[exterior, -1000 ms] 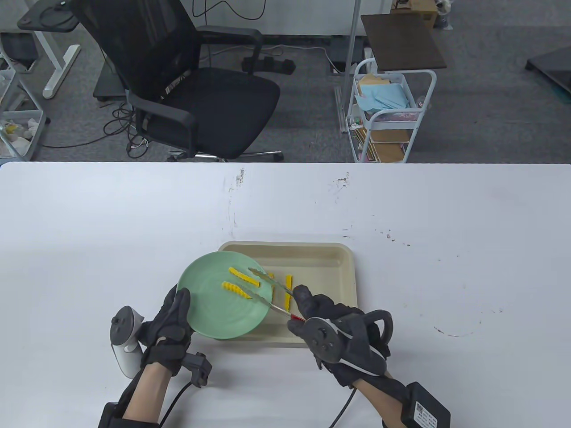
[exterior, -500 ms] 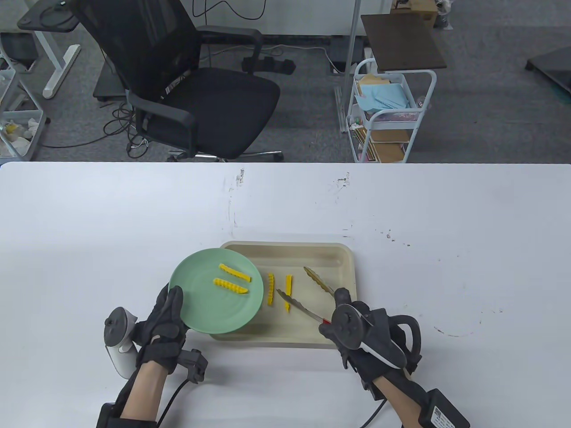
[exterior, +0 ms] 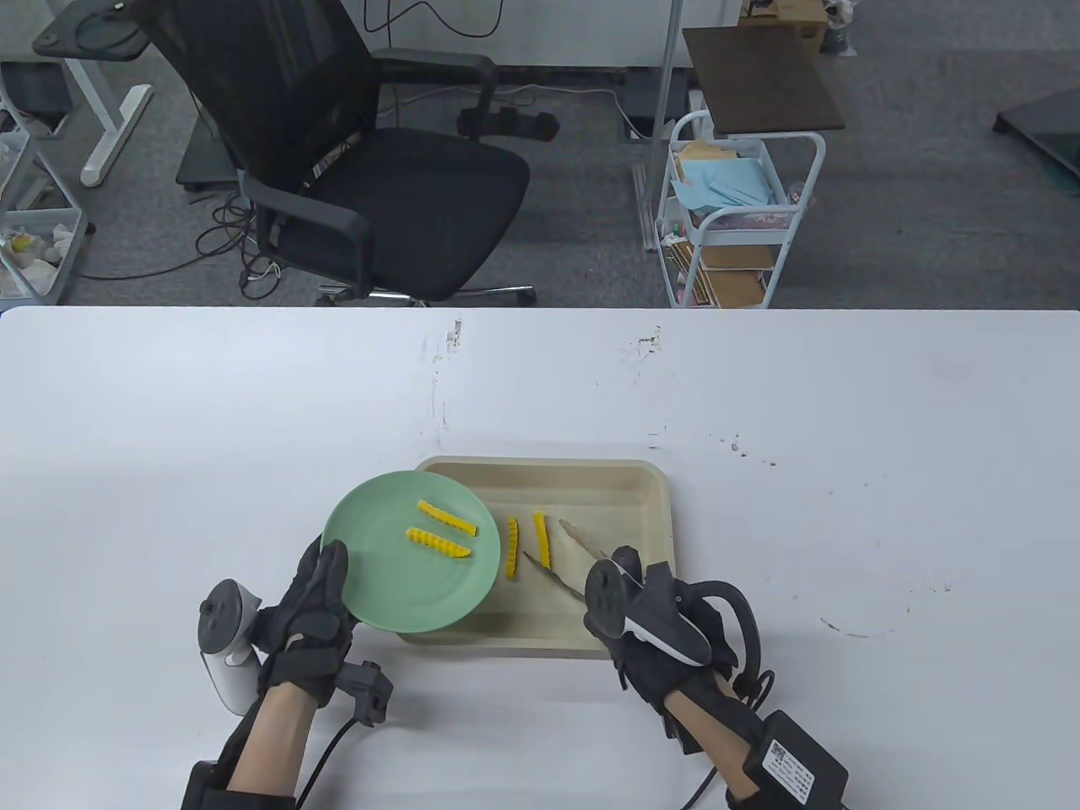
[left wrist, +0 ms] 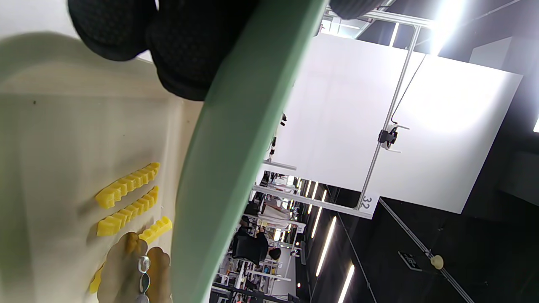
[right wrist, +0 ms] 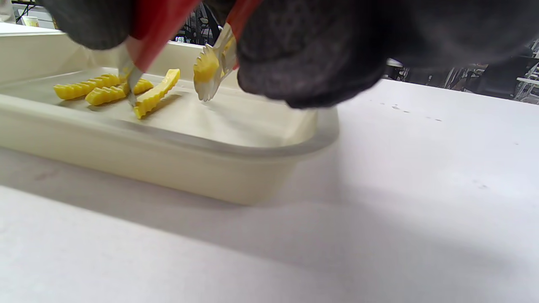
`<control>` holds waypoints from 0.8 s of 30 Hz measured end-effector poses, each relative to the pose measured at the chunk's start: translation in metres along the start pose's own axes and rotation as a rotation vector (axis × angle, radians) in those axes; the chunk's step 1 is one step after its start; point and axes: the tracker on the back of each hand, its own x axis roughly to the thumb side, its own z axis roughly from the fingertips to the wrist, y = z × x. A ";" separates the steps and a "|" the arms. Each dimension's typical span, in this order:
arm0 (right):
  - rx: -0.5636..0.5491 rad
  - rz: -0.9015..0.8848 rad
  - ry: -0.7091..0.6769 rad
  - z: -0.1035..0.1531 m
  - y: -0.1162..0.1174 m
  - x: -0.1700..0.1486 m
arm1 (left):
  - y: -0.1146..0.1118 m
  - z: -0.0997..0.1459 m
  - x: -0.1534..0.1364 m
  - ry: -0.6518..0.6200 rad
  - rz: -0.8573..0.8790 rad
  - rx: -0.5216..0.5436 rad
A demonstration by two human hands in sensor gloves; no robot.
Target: Hold plate and receive fries gripped by tongs from baking tray
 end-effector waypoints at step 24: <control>-0.214 -0.196 0.041 0.000 -0.018 -0.030 | -0.001 0.000 -0.001 0.003 0.010 -0.004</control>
